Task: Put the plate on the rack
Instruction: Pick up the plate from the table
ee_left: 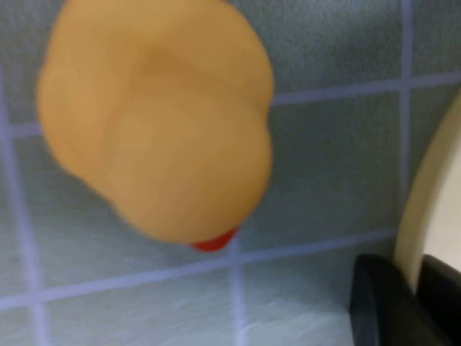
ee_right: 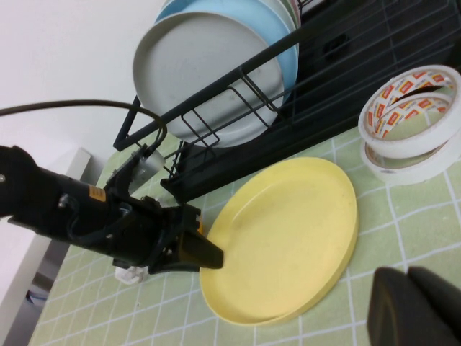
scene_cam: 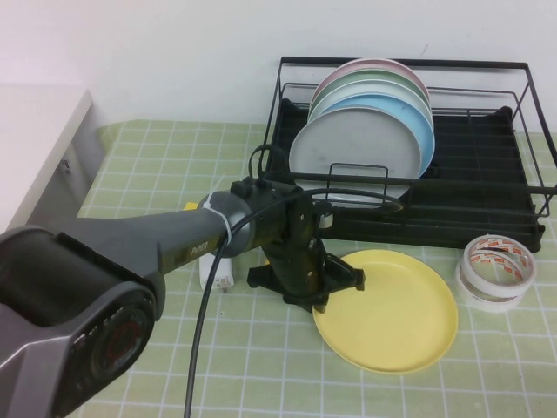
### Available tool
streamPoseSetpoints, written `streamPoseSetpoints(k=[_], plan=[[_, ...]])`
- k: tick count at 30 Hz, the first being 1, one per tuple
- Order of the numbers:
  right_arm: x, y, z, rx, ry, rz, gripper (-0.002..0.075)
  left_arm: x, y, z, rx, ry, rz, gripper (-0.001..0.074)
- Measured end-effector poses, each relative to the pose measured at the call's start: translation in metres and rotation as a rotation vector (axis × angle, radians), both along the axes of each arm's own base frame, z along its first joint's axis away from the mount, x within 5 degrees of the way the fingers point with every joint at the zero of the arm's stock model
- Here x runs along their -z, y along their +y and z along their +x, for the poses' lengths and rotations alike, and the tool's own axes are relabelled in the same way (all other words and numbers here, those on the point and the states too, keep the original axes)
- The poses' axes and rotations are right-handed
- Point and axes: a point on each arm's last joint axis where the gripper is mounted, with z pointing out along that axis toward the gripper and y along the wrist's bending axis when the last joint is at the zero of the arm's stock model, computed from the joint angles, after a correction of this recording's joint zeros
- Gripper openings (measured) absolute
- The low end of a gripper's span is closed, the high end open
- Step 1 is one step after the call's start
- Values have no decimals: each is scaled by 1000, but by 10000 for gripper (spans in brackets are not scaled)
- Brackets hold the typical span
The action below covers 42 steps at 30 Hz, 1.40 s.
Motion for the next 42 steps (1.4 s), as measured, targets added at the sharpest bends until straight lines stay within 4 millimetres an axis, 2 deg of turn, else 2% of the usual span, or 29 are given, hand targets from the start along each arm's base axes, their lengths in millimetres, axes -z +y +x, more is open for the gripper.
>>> streamPoseSetpoints(k=[3, 9, 16, 23, 26, 29, 33, 36, 40, 42], plan=[[0, 0, 0, 0, 0, 2, -2, 0, -2, 1, -45, 13, -41, 24], [0, 0, 0, 1, -2, 4, -2, -1, 6, 8, -129, 103, -144, 6], [-1, 0, 0, 6, -8, 9, -2, -4, 22, 20, -60, 141, -263, 4], [-1, 0, 0, 5, -9, 22, 6, -8, 22, 18, 50, 125, -281, 4], [-1, 0, 0, 5, -9, 23, 27, -19, 21, 13, 98, 123, -309, 4], [-1, 0, 0, 4, -10, 23, 43, -42, 24, 4, 142, 75, -352, 4], [-2, 1, 0, 0, -8, 44, 50, -72, 35, -16, 185, -16, -385, 4], [-2, 3, -1, -18, 6, 78, 62, -85, 48, -34, 194, -74, -389, 4], [-1, 5, -1, -39, 12, 60, 134, -100, 64, -59, 180, -155, -414, 4], [-1, 5, -1, -44, 13, 61, 195, -104, 73, -71, 167, -197, -424, 4]])
